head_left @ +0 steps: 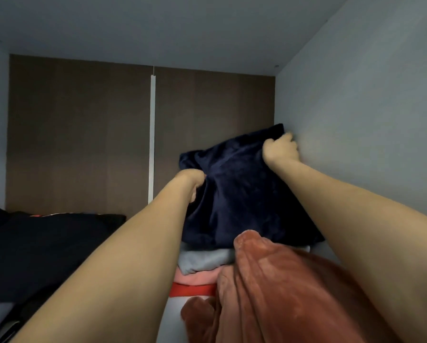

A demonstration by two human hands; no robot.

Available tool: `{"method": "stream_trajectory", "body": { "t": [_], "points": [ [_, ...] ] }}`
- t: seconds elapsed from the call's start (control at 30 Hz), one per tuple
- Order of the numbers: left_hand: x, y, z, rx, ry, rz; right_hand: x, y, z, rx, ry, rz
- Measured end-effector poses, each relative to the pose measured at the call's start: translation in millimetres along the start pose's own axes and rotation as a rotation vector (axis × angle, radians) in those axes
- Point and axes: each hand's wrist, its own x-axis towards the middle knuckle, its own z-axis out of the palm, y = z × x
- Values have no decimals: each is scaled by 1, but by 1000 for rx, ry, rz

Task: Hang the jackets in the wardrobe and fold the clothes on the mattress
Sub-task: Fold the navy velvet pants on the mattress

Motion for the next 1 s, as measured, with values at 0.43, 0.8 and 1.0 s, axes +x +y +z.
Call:
{"method": "stream_trajectory", "body": {
  "t": [0.43, 0.8, 1.0],
  "points": [
    [48, -7, 14, 895, 83, 488, 17, 44, 56, -485, -601, -386],
    [85, -67, 46, 1038, -95, 313, 9, 66, 63, -623, -822, -530],
    [88, -68, 42, 863, -86, 203, 9, 69, 65, -469, -879, -489]
  ]
}}
